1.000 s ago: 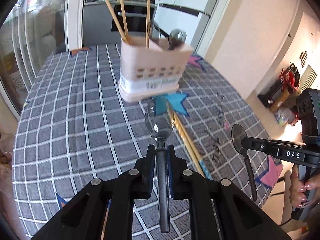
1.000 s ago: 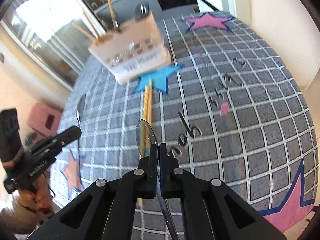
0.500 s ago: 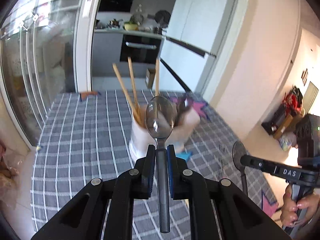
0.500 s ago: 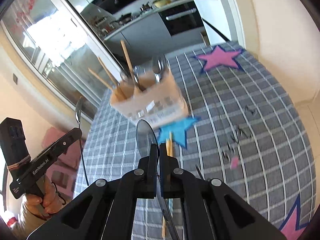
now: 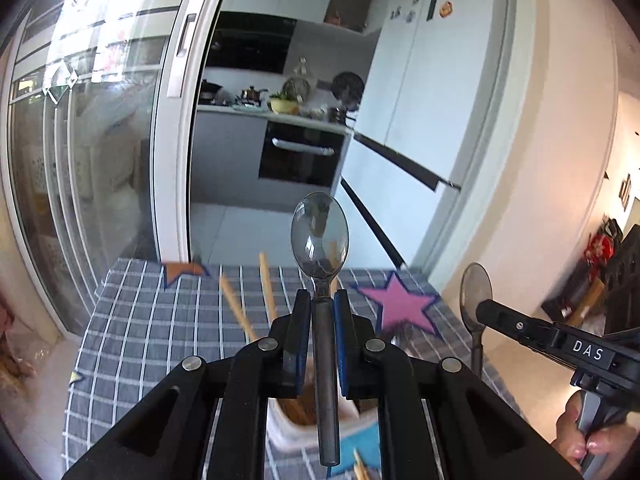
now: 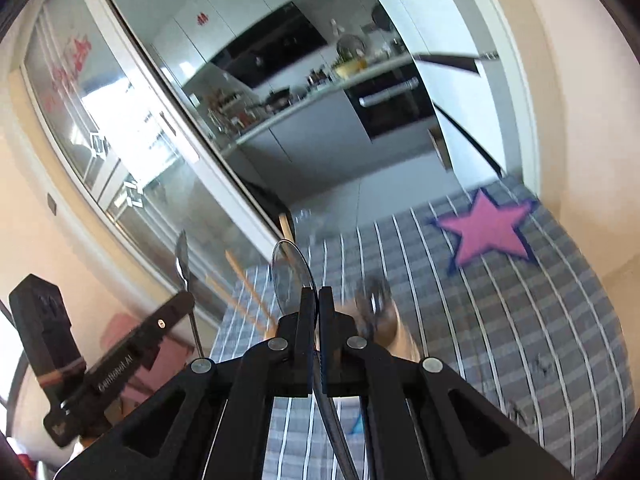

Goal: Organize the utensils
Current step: 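Carry the dark spoon over the caddy with the left gripper while the right gripper carries the clear spoon there, then open the right gripper to drop the spoon into the caddy while the left gripper releases its spoon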

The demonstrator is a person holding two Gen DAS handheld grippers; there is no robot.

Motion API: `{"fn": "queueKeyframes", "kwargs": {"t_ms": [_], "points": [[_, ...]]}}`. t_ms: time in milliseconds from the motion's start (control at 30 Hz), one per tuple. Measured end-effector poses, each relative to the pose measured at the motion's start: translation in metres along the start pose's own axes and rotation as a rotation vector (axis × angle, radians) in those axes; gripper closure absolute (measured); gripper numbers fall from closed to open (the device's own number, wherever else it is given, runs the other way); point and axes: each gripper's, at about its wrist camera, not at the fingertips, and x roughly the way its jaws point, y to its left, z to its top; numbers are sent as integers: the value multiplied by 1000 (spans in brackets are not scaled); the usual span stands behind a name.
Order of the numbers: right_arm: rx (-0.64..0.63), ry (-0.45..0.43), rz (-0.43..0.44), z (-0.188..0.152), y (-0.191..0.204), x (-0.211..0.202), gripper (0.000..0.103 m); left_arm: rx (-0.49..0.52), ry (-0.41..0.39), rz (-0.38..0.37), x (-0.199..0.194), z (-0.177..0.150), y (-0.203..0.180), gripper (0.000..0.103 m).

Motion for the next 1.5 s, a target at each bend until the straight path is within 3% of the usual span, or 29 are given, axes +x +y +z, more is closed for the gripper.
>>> {"fn": "queueKeyframes", "kwargs": {"t_ms": [233,567,1067,1400,1500], "points": [[-61,-90,-6,22,8,37,101,20,-75,32,26,6,-5,60],[-165,-121,-23,14,2,89,101,48,-133,90,53,-26,-9,60],[-251,-49,-63,-40,-16,97,101,160,-94,199,60,-82,-21,59],[-249,23,-90,-39,-18,94,99,133,-25,188,53,-85,-16,59],[-248,38,-103,-41,-17,88,85,112,-10,184,46,-83,-13,59]]}}
